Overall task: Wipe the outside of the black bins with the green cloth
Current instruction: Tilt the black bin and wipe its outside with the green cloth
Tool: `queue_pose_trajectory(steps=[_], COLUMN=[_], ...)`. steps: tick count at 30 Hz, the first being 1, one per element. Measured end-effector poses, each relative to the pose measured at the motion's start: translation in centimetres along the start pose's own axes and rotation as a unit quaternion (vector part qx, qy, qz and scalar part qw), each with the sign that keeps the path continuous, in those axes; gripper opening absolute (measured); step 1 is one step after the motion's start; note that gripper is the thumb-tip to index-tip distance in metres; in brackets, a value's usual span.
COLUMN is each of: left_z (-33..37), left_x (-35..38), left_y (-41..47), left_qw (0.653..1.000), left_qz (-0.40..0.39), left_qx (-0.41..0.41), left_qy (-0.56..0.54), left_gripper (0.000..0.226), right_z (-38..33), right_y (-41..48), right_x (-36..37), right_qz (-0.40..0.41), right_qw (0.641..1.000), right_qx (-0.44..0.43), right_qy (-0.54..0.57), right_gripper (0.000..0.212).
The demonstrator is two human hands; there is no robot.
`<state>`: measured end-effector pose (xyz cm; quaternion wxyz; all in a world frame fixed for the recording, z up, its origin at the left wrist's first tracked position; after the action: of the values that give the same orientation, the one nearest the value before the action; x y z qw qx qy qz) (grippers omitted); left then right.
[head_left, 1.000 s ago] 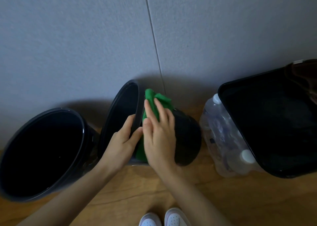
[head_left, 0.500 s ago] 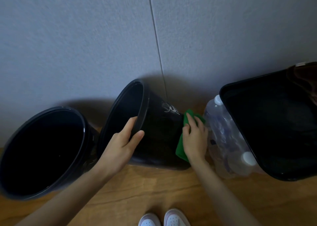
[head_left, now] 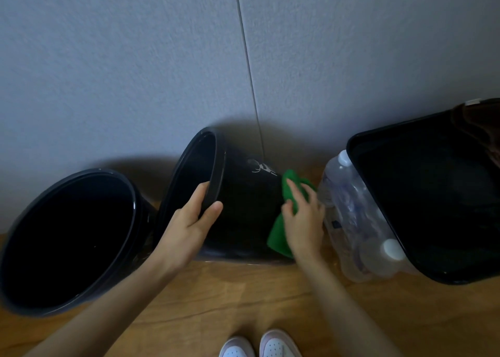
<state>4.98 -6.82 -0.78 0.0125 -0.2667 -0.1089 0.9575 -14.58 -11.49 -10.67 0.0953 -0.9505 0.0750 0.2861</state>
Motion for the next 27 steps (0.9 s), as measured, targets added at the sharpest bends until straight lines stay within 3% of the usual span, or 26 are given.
queue_pose_trajectory(steps=[3, 5, 9, 13, 17, 19, 23, 27], left_z=[0.1, 0.0, -0.3, -0.2, -0.2, -0.2, -0.6, -0.4], left_x=[0.1, -0.1, -0.4, -0.5, -0.4, -0.7, -0.9, -0.2], left_y=[0.0, 0.0, -0.2, -0.3, -0.3, -0.1, -0.1, -0.1], left_qw=[1.0, 1.0, 1.0, 0.999, 1.0, 1.0, 1.0, 0.999], left_qz=[-0.008, -0.006, -0.003, 0.012, 0.003, 0.004, -0.009, -0.029], left_qx=[0.007, 0.006, 0.007, 0.014, 0.008, 0.009, -0.002, -0.011], left_qy=[0.006, 0.006, 0.028, 0.034, 0.017, 0.011, -0.009, -0.009], left_gripper=[0.034, 0.037, 0.039, 0.034, 0.034, 0.034, 0.033, 0.03], right_z=[4.3, 4.1, -2.8, -11.8, -12.4, -9.3, 0.6, 4.5], right_y=[1.7, 1.9, 0.5, -2.9, -4.2, -2.8, -0.2, 0.0], right_x=[-0.6, -0.6, -0.1, 0.4, 1.3, 1.3, 0.3, -0.4], right_qz=[-0.014, -0.013, 0.005, 0.0, -0.006, -0.004, 0.0, 0.005], right_qw=[0.995, 0.995, 0.999, 0.975, 0.968, 0.979, 1.0, 0.998], right_qx=[0.098, 0.1, -0.037, -0.206, -0.241, -0.199, -0.016, 0.05], right_qy=[-0.019, -0.025, 0.021, 0.085, 0.065, 0.033, -0.009, -0.041], right_gripper=[0.044, 0.044, 0.043, 0.046, 0.049, 0.049, 0.045, 0.047])
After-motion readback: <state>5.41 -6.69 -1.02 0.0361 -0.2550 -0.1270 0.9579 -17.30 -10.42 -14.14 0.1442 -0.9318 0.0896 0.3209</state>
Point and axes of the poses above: each hand's wrist, its own y-axis towards the middle knuckle, its own x-axis out of the palm, z = x × y, the point moved 10 cm from there along y, towards the middle knuckle, and after that the axes turned 2 degrees about y, right-handed, at the moved point
